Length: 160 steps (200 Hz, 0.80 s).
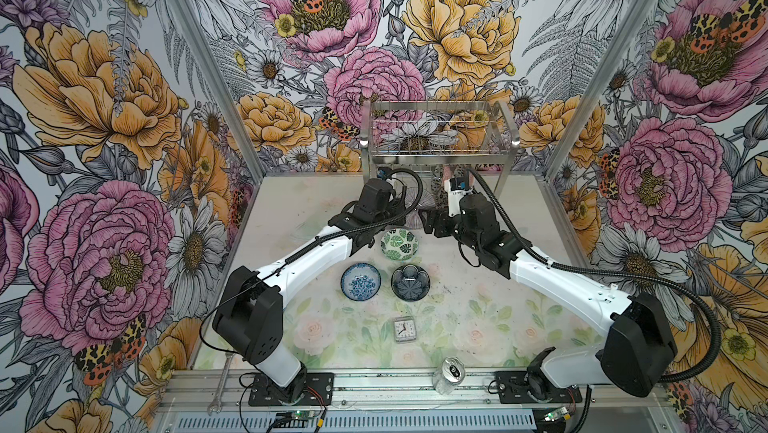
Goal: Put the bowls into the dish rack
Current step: 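Grasp the striped bowl rim with the right gripper while the left holds it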
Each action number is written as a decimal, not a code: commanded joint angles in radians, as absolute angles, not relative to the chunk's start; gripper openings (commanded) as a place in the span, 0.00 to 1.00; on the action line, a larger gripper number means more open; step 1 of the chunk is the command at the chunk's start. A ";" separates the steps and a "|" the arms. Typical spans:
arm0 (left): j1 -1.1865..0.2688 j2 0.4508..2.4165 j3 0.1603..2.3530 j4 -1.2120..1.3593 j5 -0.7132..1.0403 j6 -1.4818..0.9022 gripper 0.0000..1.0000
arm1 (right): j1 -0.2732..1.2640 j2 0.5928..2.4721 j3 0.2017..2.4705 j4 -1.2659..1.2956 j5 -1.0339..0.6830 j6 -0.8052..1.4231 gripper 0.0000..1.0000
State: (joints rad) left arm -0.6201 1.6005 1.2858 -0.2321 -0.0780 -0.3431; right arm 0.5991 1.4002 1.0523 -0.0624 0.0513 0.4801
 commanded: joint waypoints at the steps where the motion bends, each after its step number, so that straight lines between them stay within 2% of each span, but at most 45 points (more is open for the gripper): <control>1: -0.632 1.598 1.336 -0.139 -0.064 -0.370 0.00 | 0.610 1.431 1.050 0.025 0.027 0.580 0.78; 56: -0.635 1.596 1.344 -0.137 -0.075 -0.363 0.00 | 0.623 1.470 1.051 0.052 0.027 0.627 0.60; 81: -0.637 1.598 1.346 -0.132 -0.074 -0.364 0.00 | 0.623 1.478 1.056 0.055 0.032 0.631 0.44; 113: -0.637 1.596 1.343 -0.130 -0.069 -0.361 0.00 | 0.627 1.488 1.062 0.053 0.039 0.633 0.17; 160: -0.640 1.588 1.329 -0.112 -0.052 -0.355 0.00 | 0.629 1.489 1.072 0.033 0.054 0.630 0.00</control>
